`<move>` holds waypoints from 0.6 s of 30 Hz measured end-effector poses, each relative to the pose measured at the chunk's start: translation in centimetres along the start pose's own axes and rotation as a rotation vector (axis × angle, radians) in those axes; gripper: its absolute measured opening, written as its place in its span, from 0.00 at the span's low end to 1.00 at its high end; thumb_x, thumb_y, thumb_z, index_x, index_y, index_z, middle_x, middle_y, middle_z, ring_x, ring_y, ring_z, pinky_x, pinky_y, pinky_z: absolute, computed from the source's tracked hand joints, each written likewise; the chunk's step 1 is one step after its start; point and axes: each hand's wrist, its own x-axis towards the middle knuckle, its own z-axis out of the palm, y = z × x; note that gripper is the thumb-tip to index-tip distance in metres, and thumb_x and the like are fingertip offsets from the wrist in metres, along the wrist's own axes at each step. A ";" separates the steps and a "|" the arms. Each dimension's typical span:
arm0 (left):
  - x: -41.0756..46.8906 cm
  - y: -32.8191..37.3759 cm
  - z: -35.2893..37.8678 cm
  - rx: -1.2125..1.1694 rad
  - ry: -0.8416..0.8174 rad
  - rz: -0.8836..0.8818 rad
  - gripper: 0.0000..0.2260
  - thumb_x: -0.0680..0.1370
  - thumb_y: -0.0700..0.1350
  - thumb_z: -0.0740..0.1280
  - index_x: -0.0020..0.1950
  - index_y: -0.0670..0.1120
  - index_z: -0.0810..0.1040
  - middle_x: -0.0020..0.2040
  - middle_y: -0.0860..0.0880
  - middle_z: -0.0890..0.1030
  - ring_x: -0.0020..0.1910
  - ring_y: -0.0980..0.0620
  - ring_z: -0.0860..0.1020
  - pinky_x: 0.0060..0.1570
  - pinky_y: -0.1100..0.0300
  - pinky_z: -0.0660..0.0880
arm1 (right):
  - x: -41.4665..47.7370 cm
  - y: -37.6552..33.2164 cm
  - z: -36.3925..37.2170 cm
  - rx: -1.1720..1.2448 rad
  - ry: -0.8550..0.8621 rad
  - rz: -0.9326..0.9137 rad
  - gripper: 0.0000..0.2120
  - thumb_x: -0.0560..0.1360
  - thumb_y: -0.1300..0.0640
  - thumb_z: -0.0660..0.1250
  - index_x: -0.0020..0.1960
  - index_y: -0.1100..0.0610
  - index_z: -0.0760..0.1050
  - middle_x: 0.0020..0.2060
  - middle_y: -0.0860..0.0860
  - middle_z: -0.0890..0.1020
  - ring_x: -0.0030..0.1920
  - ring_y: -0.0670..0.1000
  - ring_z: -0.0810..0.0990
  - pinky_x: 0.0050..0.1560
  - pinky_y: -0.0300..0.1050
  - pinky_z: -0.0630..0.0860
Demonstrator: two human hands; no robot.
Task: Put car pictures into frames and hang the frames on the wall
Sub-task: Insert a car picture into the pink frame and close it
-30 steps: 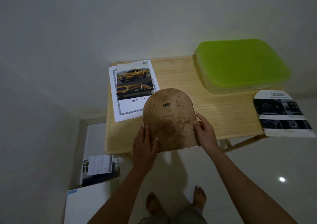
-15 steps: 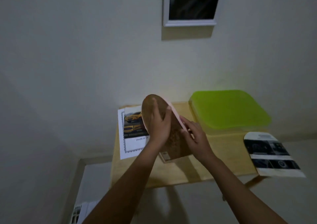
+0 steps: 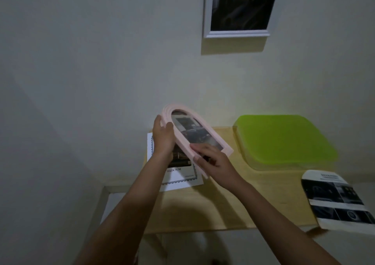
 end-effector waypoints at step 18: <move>8.3 10.2 -3.4 -0.083 0.206 0.396 0.16 0.81 0.42 0.56 0.69 0.50 0.69 0.60 0.54 0.74 0.50 0.58 0.75 0.35 0.79 0.71 | 20.1 -2.5 -5.7 0.344 0.123 0.093 0.19 0.78 0.61 0.61 0.68 0.52 0.70 0.63 0.49 0.76 0.61 0.49 0.75 0.67 0.50 0.70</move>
